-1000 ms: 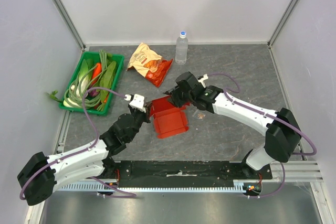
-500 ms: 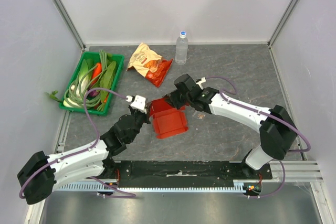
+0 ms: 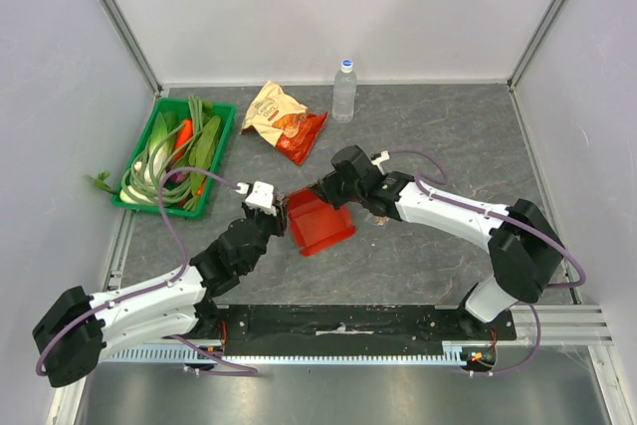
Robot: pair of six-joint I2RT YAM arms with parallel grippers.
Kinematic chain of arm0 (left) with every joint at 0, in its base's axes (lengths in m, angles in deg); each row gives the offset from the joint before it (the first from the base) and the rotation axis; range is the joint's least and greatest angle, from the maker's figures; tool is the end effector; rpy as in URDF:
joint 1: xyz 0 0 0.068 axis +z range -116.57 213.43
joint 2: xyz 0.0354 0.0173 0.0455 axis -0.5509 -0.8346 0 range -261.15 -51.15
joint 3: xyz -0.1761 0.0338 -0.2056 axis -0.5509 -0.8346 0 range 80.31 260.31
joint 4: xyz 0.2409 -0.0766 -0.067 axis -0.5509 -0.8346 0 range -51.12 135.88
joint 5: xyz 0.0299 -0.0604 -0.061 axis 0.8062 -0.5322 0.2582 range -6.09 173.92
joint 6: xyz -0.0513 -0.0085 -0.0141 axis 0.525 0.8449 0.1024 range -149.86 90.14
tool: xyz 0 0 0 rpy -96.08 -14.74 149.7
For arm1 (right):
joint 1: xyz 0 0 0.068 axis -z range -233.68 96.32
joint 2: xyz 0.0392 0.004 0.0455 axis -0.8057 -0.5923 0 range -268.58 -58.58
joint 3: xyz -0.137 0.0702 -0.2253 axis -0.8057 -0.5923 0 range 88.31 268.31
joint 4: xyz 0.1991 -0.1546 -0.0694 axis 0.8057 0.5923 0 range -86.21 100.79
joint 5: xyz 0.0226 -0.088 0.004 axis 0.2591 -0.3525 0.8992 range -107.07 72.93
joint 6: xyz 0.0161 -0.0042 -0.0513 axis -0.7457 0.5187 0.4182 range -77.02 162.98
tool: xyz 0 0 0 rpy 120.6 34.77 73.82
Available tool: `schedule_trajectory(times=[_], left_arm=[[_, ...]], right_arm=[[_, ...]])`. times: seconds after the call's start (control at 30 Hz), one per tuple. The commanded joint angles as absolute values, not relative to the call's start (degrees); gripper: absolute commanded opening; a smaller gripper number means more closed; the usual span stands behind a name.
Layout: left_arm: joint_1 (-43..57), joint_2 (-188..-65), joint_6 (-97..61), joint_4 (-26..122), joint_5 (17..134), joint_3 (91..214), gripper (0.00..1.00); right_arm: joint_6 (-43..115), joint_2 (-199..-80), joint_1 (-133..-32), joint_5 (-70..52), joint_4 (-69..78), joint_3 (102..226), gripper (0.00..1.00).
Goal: Fold the paper box
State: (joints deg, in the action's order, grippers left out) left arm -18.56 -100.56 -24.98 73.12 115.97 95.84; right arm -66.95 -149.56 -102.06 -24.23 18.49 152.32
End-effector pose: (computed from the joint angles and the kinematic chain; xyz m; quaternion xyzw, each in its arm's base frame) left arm 0.1310 -0.1369 0.2152 0.1185 0.7314 -0.1230 0.6602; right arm 0.2369 0.2602 0.2471 0.4879 0.7693 0.3906 0.1328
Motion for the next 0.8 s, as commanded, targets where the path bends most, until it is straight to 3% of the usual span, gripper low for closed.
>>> schedule_trajectory(times=[0.0,0.03,0.13,0.27,0.4,0.6,0.77], left_arm=[[-18.78,-97.40,-10.65,60.41,123.11,99.11,0.52],[-18.78,-95.65,-5.14,56.90,122.94,99.21,0.58],[-18.78,-86.51,5.41,43.63,122.23,99.21,0.61],[-18.69,-71.59,11.44,34.20,120.84,96.93,0.60],[-18.60,-67.77,13.99,31.02,119.51,95.44,0.54],[-18.60,-75.39,16.54,35.58,117.40,94.64,0.51],[-17.29,-90.24,14.01,40.32,117.33,96.40,0.48]], right_arm=[[-65.22,-149.02,-102.28,-26.03,13.20,148.52,0.00],[-64.69,-148.93,-102.20,-26.73,11.97,147.82,0.00],[-62.76,-148.67,-102.20,-28.06,5.67,143.95,0.00],[-60.91,-149.89,-102.20,-27.54,-4.36,137.63,0.00],[-59.76,-151.21,-102.20,-26.83,-15.09,132.35,0.00],[-55.03,-149.99,-102.20,-27.18,-23.46,127.69,0.00],[-54.22,-149.45,-102.20,-27.18,-26.00,125.31,0.00]])
